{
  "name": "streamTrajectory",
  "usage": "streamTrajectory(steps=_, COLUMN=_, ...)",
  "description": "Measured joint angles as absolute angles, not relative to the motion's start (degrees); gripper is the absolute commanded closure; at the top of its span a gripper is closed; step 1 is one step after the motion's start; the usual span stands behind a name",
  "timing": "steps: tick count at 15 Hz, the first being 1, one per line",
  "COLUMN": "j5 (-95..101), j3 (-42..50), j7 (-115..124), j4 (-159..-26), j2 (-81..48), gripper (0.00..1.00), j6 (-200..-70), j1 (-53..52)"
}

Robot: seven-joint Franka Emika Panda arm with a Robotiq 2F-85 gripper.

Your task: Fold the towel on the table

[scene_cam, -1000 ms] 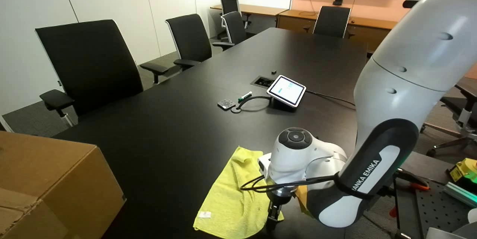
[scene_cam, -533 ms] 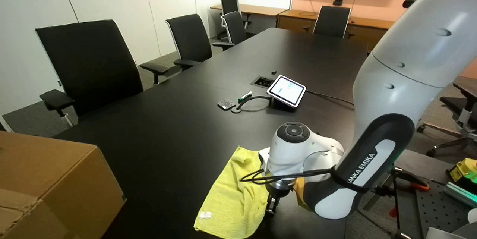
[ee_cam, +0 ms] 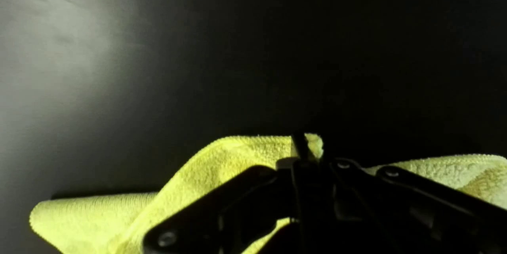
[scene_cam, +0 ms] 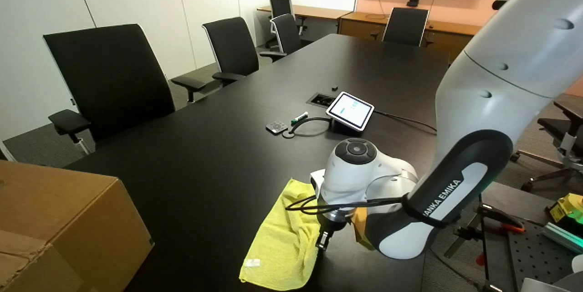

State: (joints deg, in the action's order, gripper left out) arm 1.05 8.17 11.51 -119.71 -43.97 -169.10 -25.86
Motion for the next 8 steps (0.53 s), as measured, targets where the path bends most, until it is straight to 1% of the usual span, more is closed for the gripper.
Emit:
streamTrajectory(steps=4, j5=2.84, j3=11.47, j7=13.17, j4=-117.82, j2=-43.22, gripper=0.97, j6=-169.02, j1=-29.81)
streamTrajectory(steps=8, j5=6.36, j3=15.29, j7=15.60, j4=-113.02, j2=-43.81, gripper=0.98, j6=-168.04, j1=-34.78)
